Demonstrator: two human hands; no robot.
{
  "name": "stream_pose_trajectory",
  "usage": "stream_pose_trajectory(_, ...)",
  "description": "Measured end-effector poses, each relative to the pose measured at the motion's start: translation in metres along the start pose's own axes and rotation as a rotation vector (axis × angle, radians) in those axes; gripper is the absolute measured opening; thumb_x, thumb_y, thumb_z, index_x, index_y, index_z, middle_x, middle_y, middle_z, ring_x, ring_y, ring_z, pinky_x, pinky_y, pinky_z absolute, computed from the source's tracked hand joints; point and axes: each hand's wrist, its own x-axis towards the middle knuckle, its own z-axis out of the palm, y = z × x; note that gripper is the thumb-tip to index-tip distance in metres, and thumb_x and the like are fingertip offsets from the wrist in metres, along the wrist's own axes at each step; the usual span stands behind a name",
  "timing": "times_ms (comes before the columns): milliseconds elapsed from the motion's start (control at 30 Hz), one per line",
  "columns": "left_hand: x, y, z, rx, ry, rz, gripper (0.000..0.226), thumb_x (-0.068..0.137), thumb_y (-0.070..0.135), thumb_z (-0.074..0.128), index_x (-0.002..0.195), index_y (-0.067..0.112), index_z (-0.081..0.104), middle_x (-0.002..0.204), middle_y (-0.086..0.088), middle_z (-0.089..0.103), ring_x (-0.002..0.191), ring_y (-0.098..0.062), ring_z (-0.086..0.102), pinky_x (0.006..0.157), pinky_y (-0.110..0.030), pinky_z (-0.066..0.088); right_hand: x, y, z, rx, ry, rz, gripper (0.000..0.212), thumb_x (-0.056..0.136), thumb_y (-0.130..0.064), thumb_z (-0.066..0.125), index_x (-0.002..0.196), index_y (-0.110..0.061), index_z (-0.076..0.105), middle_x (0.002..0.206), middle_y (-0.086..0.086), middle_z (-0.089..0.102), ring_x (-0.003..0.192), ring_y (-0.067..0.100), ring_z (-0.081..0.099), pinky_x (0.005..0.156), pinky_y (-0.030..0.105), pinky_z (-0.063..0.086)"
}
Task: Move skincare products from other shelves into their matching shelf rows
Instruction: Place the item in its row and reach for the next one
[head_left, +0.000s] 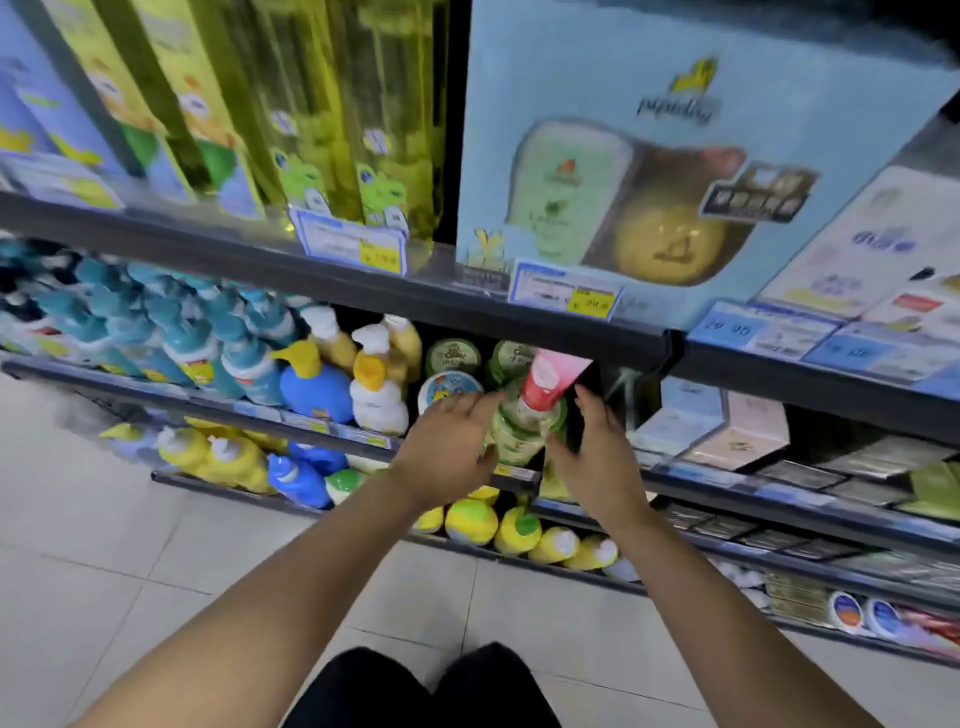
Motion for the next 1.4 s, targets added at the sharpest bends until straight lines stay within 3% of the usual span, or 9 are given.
stream_pose_trajectory(167, 0.041, 0.004, 0.022, -0.050, 0.039, 0.009, 0.071, 0.081, 0.014, 0.059, 0.146, 0.007, 0.030, 0.129, -0.019, 0.054, 0.116, -0.037, 0.050, 0.095, -0.042, 0.042, 0.033, 0.013, 0.019, 0.049, 0.134, -0.087, 0.045, 0.084, -0.032, 0.066, 0.118, -0.006, 0.050, 0.108, 0.013, 0.065, 0.098, 0.031, 0.061, 0.074, 0.035, 0.048)
stream_pose_trajectory(300, 0.033, 0.018, 0.018, -0.158, 0.049, -0.001, 0.075, 0.077, 0.007, 0.059, 0.145, 0.007, 0.030, 0.120, -0.021, 0.058, 0.109, -0.038, 0.053, 0.087, -0.039, 0.044, 0.034, 0.002, 0.009, 0.067, 0.093, -0.033, 0.041, 0.087, -0.035, 0.064, 0.109, -0.003, 0.052, 0.087, 0.011, 0.069, 0.076, 0.030, 0.064, 0.061, 0.039, 0.048)
stream_pose_trajectory(433, 0.000, 0.034, 0.001, -0.204, 0.027, -0.054, 0.069, 0.082, 0.011, 0.058, 0.145, 0.012, 0.031, 0.132, -0.013, 0.053, 0.121, -0.031, 0.046, 0.092, -0.034, 0.039, 0.004, -0.013, -0.012, 0.065, -0.045, 0.008, 0.044, 0.087, -0.039, 0.062, 0.114, -0.006, 0.051, 0.096, 0.011, 0.069, 0.083, 0.029, 0.064, 0.068, 0.040, 0.050)
stream_pose_trajectory(633, -0.070, 0.041, -0.021, -0.211, -0.025, -0.035, 0.062, 0.084, 0.035, 0.051, 0.141, 0.015, 0.039, 0.133, -0.010, 0.055, 0.119, -0.029, 0.052, 0.093, -0.041, 0.047, -0.065, -0.039, -0.049, 0.035, -0.243, 0.051, 0.042, 0.087, -0.038, 0.062, 0.115, -0.009, 0.052, 0.106, 0.007, 0.068, 0.096, 0.027, 0.063, 0.075, 0.040, 0.049)
stream_pose_trajectory(800, -0.111, 0.064, -0.065, -0.337, 0.001, 0.018, 0.045, 0.093, 0.042, 0.051, 0.135, 0.026, 0.042, 0.121, 0.006, 0.060, 0.111, -0.016, 0.056, 0.083, -0.040, 0.050, -0.128, -0.079, -0.084, 0.142, -0.285, 0.062, 0.037, 0.087, -0.033, 0.065, 0.119, -0.019, 0.052, 0.106, -0.012, 0.063, 0.103, 0.009, 0.059, 0.083, 0.025, 0.045)
stream_pose_trajectory(967, -0.162, 0.097, -0.121, -0.576, 0.057, 0.013, 0.045, 0.087, 0.057, 0.047, 0.123, 0.031, 0.048, 0.112, 0.015, 0.064, 0.106, -0.003, 0.059, 0.088, -0.038, 0.049, -0.191, -0.126, -0.113, 0.208, -0.146, 0.013, 0.040, 0.085, -0.035, 0.065, 0.122, -0.023, 0.052, 0.107, -0.013, 0.067, 0.100, 0.005, 0.061, 0.083, 0.030, 0.049)
stream_pose_trajectory(1133, -0.201, 0.136, -0.174, -0.744, 0.095, 0.105, 0.029, 0.091, 0.035, 0.060, 0.117, 0.026, 0.051, 0.110, 0.017, 0.065, 0.103, 0.004, 0.060, 0.091, -0.035, 0.050, -0.249, -0.167, -0.142, 0.289, -0.006, -0.007, 0.037, 0.088, -0.031, 0.062, 0.123, -0.030, 0.050, 0.108, -0.018, 0.064, 0.101, -0.004, 0.059, 0.089, 0.029, 0.049)
stream_pose_trajectory(1267, -0.214, 0.186, -0.208, -0.734, 0.151, 0.235, 0.028, 0.090, 0.039, 0.060, 0.113, 0.026, 0.051, 0.104, 0.016, 0.066, 0.096, 0.000, 0.062, 0.084, -0.039, 0.051, -0.285, -0.184, -0.178, 0.317, 0.199, 0.012, 0.045, 0.081, -0.035, 0.068, 0.121, -0.035, 0.047, 0.104, -0.016, 0.065, 0.097, 0.003, 0.061, 0.084, 0.036, 0.051)
stream_pose_trajectory(1400, -0.220, 0.256, -0.232, -0.688, 0.250, 0.391, 0.035, 0.084, 0.051, 0.061, 0.111, 0.029, 0.054, 0.100, 0.015, 0.066, 0.091, -0.002, 0.063, 0.079, -0.038, 0.052, -0.320, -0.183, -0.229, 0.394, 0.431, 0.020, 0.049, 0.076, -0.033, 0.077, 0.112, -0.042, 0.046, 0.098, -0.017, 0.066, 0.092, -0.001, 0.062, 0.079, 0.020, 0.050)
